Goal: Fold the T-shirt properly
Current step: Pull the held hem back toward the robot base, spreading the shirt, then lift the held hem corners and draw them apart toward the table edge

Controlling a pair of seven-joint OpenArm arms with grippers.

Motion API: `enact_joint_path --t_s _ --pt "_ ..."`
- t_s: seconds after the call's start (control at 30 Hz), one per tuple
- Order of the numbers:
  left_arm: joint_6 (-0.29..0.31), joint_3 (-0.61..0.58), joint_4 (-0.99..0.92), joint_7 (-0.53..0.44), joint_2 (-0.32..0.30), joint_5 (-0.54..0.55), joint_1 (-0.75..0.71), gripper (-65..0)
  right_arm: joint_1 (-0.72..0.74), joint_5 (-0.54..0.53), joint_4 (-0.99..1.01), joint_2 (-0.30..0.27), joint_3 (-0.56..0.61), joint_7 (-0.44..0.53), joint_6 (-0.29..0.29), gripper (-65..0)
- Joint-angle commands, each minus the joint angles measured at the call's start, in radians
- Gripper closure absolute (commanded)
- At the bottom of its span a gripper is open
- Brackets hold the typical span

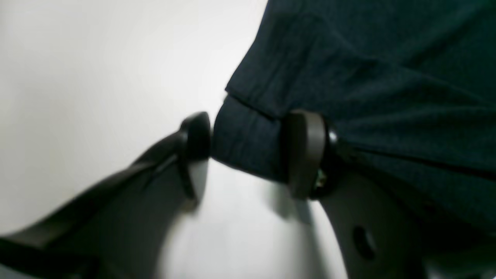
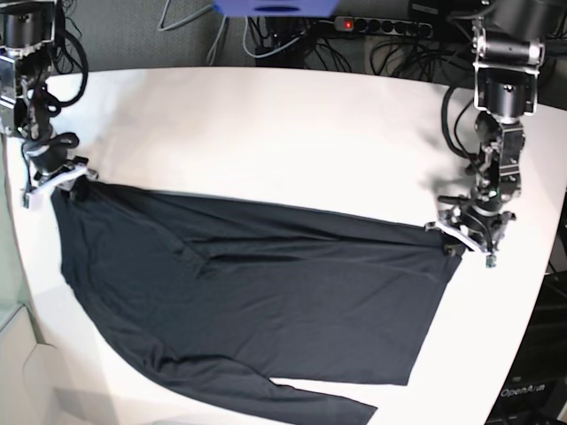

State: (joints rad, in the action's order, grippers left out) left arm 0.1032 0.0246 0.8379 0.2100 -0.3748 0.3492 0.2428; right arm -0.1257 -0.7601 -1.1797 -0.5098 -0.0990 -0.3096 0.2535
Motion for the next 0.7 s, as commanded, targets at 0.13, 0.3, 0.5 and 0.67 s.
enact_joint_path --t_s 0.13,0.3,0.5,0.67 --pt "-0.033 0.001 -0.01 0.096 -0.017 -0.039 -0.053 -30.2 -0.045 0.012 0.001 -0.011 0.0 -0.052 0.017 -16.0" --pt "-0.032 0.001 -0.009 0.096 -0.028 -0.039 -0.099 -30.2 -0.078 0.012 -0.001 -0.011 0.0 -0.052 0.019 -11.6" --pt "-0.032 0.002 0.137 0.096 -0.037 -0.039 -0.21 -30.2 -0.148 0.012 -0.075 -0.011 0.0 -0.05 0.019 -4.1" --pt "-0.032 0.007 0.252 0.167 -0.039 -0.039 -0.294 -30.2 -0.208 0.012 -0.141 -0.01 0.0 -0.05 0.019 -1.7"
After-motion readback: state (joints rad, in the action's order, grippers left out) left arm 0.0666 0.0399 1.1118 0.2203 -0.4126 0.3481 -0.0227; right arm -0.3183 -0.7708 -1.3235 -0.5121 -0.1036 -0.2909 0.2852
